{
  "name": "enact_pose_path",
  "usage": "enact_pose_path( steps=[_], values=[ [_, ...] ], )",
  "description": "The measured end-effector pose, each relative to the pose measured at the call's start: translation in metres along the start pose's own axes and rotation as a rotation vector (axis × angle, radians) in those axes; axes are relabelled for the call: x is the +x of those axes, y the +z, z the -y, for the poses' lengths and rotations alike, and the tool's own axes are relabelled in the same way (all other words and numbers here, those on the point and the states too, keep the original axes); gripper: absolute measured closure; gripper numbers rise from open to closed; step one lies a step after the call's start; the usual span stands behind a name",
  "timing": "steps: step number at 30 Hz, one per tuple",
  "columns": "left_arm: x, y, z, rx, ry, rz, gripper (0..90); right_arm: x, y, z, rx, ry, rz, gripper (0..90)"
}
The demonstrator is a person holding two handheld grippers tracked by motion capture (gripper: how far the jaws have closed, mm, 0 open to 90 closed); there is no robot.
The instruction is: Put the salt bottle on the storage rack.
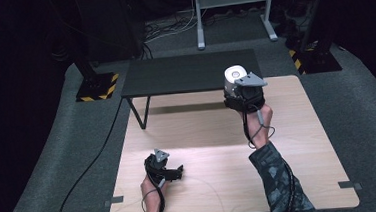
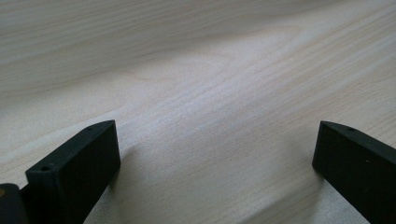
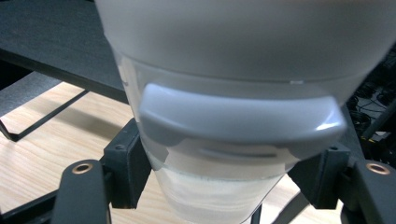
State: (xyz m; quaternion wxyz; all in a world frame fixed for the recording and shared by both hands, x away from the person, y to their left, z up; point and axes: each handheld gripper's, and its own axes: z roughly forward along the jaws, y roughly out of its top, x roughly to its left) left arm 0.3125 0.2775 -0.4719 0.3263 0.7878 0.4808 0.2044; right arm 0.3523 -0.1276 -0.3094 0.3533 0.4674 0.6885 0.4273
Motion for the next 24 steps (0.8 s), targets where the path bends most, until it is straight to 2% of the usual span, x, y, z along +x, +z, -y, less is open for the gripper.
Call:
enact_pose_path(
  steps=[13, 17, 24],
  values=[
    [0.000, 0.000, 0.000, 0.001, 0.002, 0.004, 0.4, -0.003, 0.015, -0.023, 0.007, -0.004, -0.042, 29.0],
    [0.001, 0.000, 0.000, 0.000, 0.003, 0.005, 0.4, -0.006, 0.021, -0.032, 0.011, 0.009, -0.071, 29.0],
    [0.001, 0.000, 0.000, 0.000, 0.004, 0.007, 0.4, -0.005, 0.033, -0.046, 0.023, 0.004, -0.093, 29.0]
  ],
)
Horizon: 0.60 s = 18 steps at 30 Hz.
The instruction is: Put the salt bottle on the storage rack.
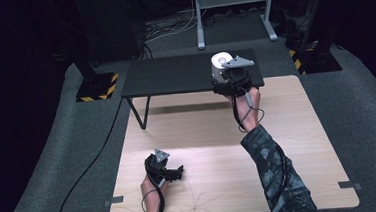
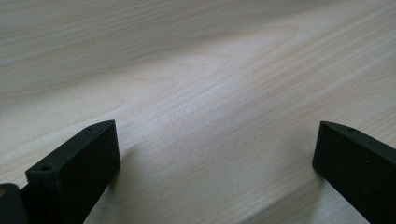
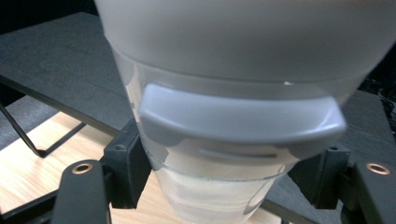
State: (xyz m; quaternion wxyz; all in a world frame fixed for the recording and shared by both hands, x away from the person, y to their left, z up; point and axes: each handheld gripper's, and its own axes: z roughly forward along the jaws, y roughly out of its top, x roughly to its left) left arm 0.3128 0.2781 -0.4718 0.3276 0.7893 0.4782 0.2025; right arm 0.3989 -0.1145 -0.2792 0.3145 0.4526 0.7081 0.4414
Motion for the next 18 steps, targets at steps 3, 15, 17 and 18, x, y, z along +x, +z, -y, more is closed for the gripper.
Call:
enact_pose_path(
  steps=[3, 15, 17, 18],
  values=[
    [0.000, 0.000, 0.000, 0.000, 0.001, 0.000, 0.4, 0.000, 0.005, -0.006, 0.000, 0.004, -0.010, 29.0],
    [0.000, 0.000, 0.000, -0.002, 0.002, 0.001, 0.4, 0.004, 0.029, -0.027, 0.020, 0.011, -0.043, 29.0],
    [0.000, 0.000, 0.000, -0.002, 0.003, 0.001, 0.4, 0.004, 0.034, -0.030, 0.023, 0.015, -0.049, 29.0],
    [0.000, 0.000, 0.000, -0.002, 0.002, 0.001, 0.4, 0.005, 0.036, -0.031, 0.024, 0.016, -0.052, 29.0]
  ],
)
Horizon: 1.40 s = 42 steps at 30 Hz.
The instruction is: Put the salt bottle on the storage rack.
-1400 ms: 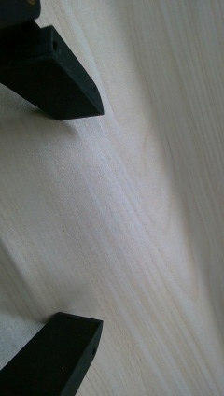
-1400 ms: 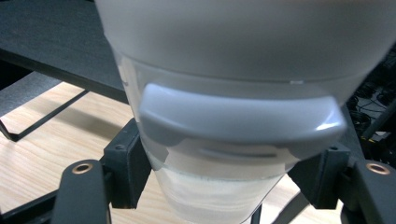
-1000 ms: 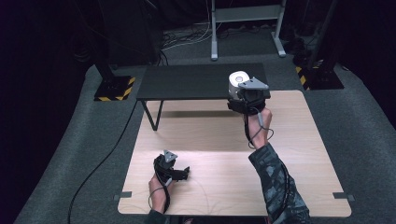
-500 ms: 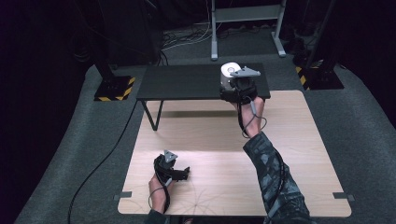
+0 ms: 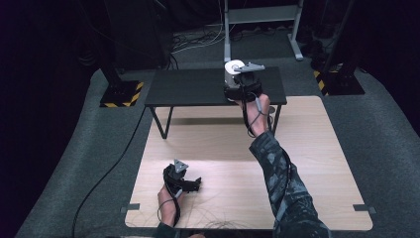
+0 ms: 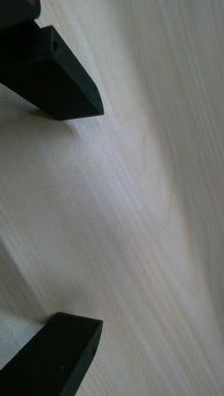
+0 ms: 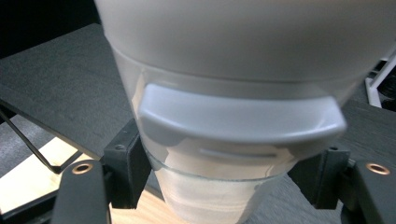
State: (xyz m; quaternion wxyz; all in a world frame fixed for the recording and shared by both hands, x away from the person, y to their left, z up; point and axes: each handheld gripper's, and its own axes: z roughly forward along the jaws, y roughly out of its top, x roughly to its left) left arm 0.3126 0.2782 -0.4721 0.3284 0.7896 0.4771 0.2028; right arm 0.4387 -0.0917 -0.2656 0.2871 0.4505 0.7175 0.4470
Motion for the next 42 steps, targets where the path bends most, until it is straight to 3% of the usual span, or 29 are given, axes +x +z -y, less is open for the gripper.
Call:
enact_pose_path(
  steps=[23, 29, 34, 42],
  values=[
    [0.000, 0.000, 0.000, -0.002, -0.001, 0.000, 0.4, 0.024, 0.048, -0.026, 0.056, -0.019, -0.048, 29.0],
    [0.000, 0.000, 0.000, 0.000, 0.003, 0.003, 0.4, 0.025, 0.059, -0.026, 0.081, -0.014, -0.050, 29.0],
    [0.000, 0.000, 0.000, 0.000, 0.004, 0.003, 0.4, 0.019, 0.061, -0.023, 0.072, 0.011, -0.063, 29.0],
    [0.000, 0.000, 0.000, 0.001, 0.004, 0.003, 0.4, 0.017, 0.062, -0.021, 0.062, 0.006, -0.070, 29.0]
  ],
)
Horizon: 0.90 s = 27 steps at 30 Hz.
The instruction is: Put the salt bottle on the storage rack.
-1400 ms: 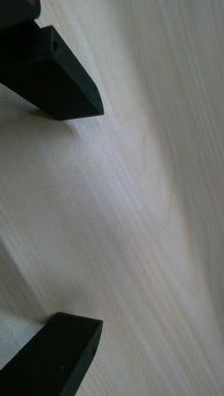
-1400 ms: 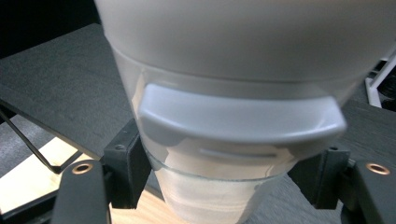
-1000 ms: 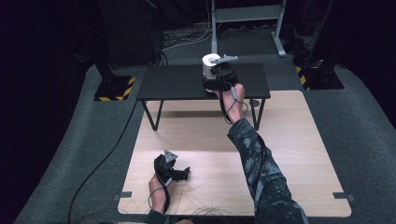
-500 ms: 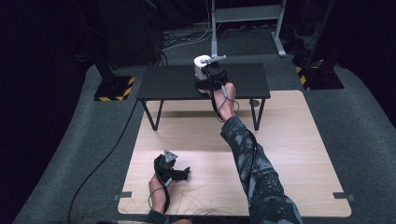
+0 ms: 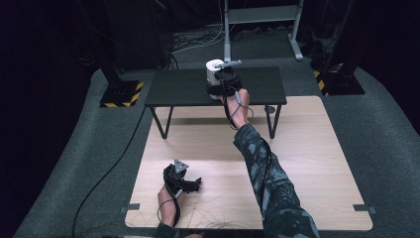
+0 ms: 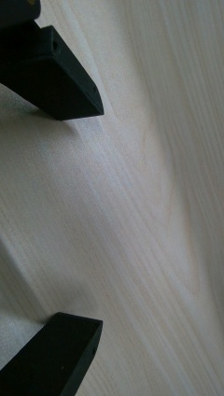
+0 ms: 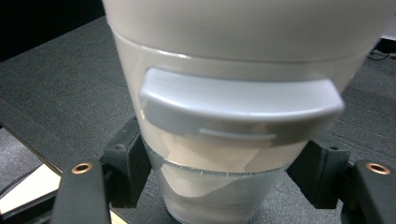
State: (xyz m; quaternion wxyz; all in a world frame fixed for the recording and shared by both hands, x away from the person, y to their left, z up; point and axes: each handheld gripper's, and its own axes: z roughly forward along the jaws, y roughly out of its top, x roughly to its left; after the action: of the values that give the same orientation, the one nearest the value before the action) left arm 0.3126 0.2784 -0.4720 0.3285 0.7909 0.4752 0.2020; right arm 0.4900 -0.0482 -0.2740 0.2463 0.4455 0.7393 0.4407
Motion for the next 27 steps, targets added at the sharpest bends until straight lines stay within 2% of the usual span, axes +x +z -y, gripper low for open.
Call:
enact_pose_path(
  steps=[9, 10, 11, 13, 16, 19, 24, 27],
  values=[
    [0.000, 0.000, 0.000, 0.001, 0.001, 0.000, 0.4, -0.003, 0.000, -0.001, 0.003, -0.009, -0.012, 28.7],
    [0.000, 0.000, 0.000, 0.000, 0.000, 0.001, 0.4, -0.007, -0.002, 0.005, -0.025, -0.007, -0.031, 18.3],
    [0.000, 0.000, 0.000, 0.000, 0.000, 0.001, 0.4, -0.008, -0.003, 0.008, -0.033, -0.010, -0.036, 12.8],
    [0.000, 0.000, 0.000, 0.000, 0.001, 0.000, 0.4, -0.011, -0.007, 0.006, -0.007, -0.019, -0.040, 2.5],
    [0.000, 0.000, 0.000, -0.001, -0.006, 0.002, 0.4, -0.016, -0.012, 0.010, 0.006, -0.018, -0.053, 0.0],
    [0.000, 0.000, 0.001, -0.002, -0.001, 0.001, 0.4, -0.026, -0.027, 0.023, 0.010, -0.030, -0.058, 0.0],
    [0.000, 0.000, 0.001, -0.002, -0.001, 0.000, 0.4, -0.038, -0.060, 0.056, 0.006, -0.024, -0.016, 0.0],
    [0.000, 0.000, 0.000, -0.001, -0.001, 0.000, 0.4, -0.047, -0.090, 0.093, 0.008, -0.008, 0.040, 0.0]
  ],
)
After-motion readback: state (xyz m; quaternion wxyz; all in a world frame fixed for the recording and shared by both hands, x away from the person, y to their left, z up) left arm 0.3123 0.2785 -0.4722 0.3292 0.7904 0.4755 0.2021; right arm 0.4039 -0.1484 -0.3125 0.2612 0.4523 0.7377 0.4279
